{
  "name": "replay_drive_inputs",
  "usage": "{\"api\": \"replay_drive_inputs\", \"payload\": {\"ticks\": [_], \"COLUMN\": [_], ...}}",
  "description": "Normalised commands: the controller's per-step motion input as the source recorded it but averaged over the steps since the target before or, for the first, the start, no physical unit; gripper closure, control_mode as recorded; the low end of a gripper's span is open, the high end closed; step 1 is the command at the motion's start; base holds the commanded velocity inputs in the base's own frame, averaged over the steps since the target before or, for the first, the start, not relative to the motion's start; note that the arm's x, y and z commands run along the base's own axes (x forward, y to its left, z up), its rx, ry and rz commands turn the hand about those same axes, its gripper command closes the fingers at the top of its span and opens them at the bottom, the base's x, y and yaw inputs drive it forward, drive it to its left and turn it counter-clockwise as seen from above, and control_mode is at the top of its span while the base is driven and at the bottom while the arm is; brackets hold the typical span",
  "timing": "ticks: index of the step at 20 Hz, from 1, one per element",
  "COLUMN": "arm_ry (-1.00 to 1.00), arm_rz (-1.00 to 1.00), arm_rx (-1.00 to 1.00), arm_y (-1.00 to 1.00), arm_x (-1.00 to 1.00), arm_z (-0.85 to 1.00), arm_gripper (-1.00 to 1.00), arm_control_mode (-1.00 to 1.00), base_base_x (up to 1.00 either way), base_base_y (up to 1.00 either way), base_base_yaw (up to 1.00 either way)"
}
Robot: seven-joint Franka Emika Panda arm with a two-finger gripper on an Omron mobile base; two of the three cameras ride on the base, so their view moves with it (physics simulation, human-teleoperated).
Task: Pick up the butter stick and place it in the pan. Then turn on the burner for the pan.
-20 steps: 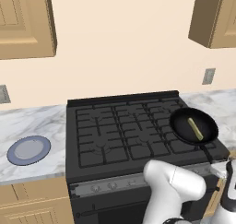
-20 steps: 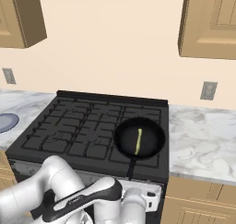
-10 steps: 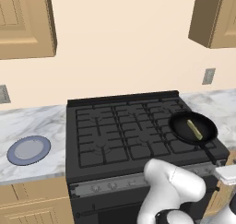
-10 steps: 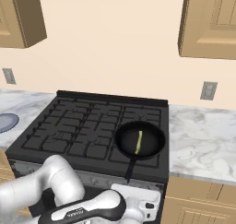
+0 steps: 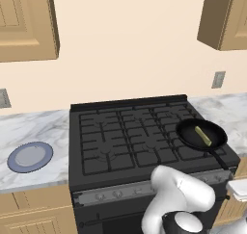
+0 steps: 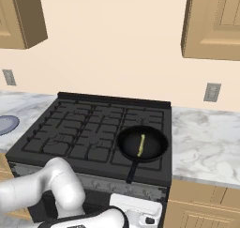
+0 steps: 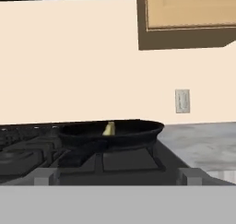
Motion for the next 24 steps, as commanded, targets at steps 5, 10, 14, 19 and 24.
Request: {"api": "replay_drive_inputs", "payload": {"ticks": [5,10,14,19,24], "arm_ry": [-0.02,0.0,0.0,0.0,0.0], "arm_rz": [0.0,0.0,0.0,0.0,0.0], "arm_rx": [0.0,0.0,0.0,0.0,0.0], "arm_y": [0.0,0.0,0.0,0.0,-0.03], "arm_x": [0.04,0.01,0.13,0.27,0.22], "arm_z": [-0.24,-0.32,-0.23,-0.2,-0.25], "arm_gripper": [-1.0,-1.0,-1.0,-1.0,-1.0], "arm_control_mode": [-1.0,-1.0,-1.0,-1.0,-1.0], "base_base_x": [0.0,0.0,0.0,0.0,0.0], "base_base_y": [0.0,0.0,0.0,0.0,0.0], "base_base_yaw": [0.0,0.0,0.0,0.0,0.0]}}
